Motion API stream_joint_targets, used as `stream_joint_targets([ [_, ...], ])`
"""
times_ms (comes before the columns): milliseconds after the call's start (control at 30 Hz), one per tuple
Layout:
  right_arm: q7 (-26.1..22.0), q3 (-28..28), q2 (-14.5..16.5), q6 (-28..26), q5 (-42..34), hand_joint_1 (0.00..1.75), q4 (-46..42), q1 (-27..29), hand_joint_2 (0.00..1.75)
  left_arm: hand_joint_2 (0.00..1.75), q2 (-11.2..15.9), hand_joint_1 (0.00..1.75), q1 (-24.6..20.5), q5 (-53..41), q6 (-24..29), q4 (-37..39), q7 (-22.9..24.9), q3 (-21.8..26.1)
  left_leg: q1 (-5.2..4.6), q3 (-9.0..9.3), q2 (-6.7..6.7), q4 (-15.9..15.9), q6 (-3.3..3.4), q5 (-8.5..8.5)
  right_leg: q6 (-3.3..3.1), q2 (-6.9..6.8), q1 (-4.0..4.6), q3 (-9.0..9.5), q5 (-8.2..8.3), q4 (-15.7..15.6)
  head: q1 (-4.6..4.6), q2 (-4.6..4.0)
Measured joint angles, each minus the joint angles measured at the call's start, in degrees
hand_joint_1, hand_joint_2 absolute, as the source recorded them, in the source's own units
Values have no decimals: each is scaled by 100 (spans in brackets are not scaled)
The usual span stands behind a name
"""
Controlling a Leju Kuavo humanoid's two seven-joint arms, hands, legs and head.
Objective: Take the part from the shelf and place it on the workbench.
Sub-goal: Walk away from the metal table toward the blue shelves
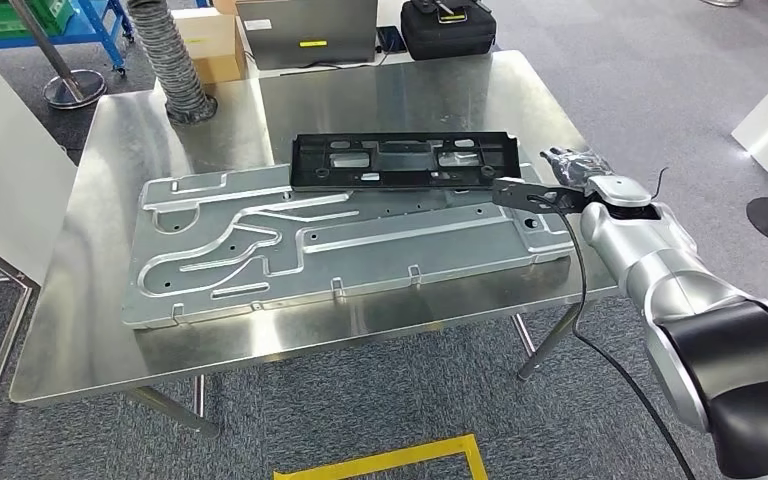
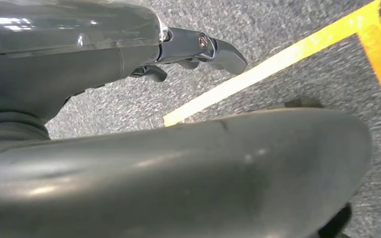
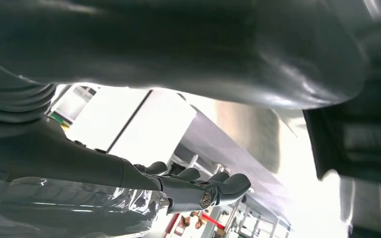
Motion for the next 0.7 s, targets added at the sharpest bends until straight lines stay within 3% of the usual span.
stream_joint_targets([
  [67,0,1,1,-5,0,0,0,-4,0,0,-9,0,-2,0,6,-1,0,0,8,-131,-1,85,-40,41,7,0,-22,515,207,-731,0,0],
  [133,7,2,4,-15,1,0,-3,-3,0,0,-15,0,-3,1,21,-1,-3,0,-1,-215,-10,146,-100,87,-52,14,0,818,245,-1240,-1,0],
  [233,32,5,16,-32,7,0,-4,3,0,0,-18,0,14,5,38,0,-9,0,-5,-270,-27,155,-204,176,-201,16,26,769,303,-1312,0,0],
  [267,36,7,23,-38,10,0,-4,1,0,0,-19,0,20,7,40,0,-9,0,2,-307,-28,199,-236,120,-255,8,22,729,353,-1318,0,0],
  [333,40,9,39,-49,17,0,-5,-3,0,0,-19,0,29,7,40,0,-9,0,17,-458,-27,583,-292,-278,-343,-10,8,621,466,-1339,0,0],
  [400,50,11,44,-57,33,0,-5,-3,0,0,-20,0,30,7,40,0,-9,0,22,-670,-25,1335,-329,-816,-375,-12,20,479,577,-1337,0,0],
  [433,55,11,44,-59,43,0,-4,-1,0,0,-20,0,30,7,40,0,-9,0,22,-725,-25,1660,-334,-954,-378,-12,29,402,635,-1336,0,0],
  [467,58,12,44,-61,51,0,-3,2,0,0,-20,0,29,6,40,0,-9,0,21,-696,-25,1821,-328,-961,-377,-10,40,329,691,-1334,0,0],
  [500,61,12,43,-62,57,0,-2,4,0,0,-20,0,29,5,40,0,-9,0,17,-561,-25,1769,-307,-859,-376,-7,52,262,746,-1333,0,0],
  [533,63,12,42,-63,60,0,-2,5,0,0,-20,0,27,4,40,0,-9,0,7,-327,-27,1520,-269,-712,-373,-2,65,203,798,-1332,0,0],
  [567,66,12,41,-64,62,0,-3,5,0,0,-19,0,20,2,40,-1,-9,0,-10,-21,-28,1124,-211,-612,-368,2,73,158,846,-1332,0,0],
  [633,80,12,26,-74,69,0,-4,4,0,0,-15,0,-4,-1,40,-2,-11,0,-46,516,-25,337,-121,-602,-327,1,86,108,938,-1344,1,0],
  [700,104,13,-5,-92,75,0,-4,4,0,0,-15,0,-17,-9,39,-2,-14,0,-77,678,-22,14,-84,-637,-253,-9,69,100,1037,-1388,0,0],
])
